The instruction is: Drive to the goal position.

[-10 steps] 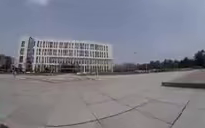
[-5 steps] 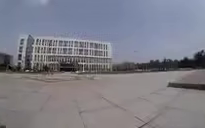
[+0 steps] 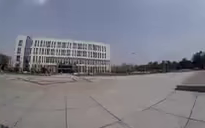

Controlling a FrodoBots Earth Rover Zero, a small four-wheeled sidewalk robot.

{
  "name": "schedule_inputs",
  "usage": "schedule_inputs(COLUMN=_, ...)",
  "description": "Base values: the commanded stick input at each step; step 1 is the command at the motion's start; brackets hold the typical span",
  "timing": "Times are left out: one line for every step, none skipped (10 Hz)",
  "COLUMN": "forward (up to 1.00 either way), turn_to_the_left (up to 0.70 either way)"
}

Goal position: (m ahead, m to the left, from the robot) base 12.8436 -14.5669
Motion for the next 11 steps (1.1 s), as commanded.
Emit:
schedule_inputs(forward=1.0, turn_to_the_left=0.0)
schedule_inputs(forward=1.0, turn_to_the_left=0.0)
schedule_inputs(forward=1.0, turn_to_the_left=0.0)
schedule_inputs(forward=1.0, turn_to_the_left=0.0)
schedule_inputs(forward=1.0, turn_to_the_left=0.0)
schedule_inputs(forward=1.0, turn_to_the_left=0.0)
schedule_inputs(forward=1.0, turn_to_the_left=0.0)
schedule_inputs(forward=1.0, turn_to_the_left=-0.16)
schedule_inputs(forward=1.0, turn_to_the_left=-0.4)
schedule_inputs(forward=1.0, turn_to_the_left=-0.4)
schedule_inputs(forward=1.0, turn_to_the_left=-0.25)
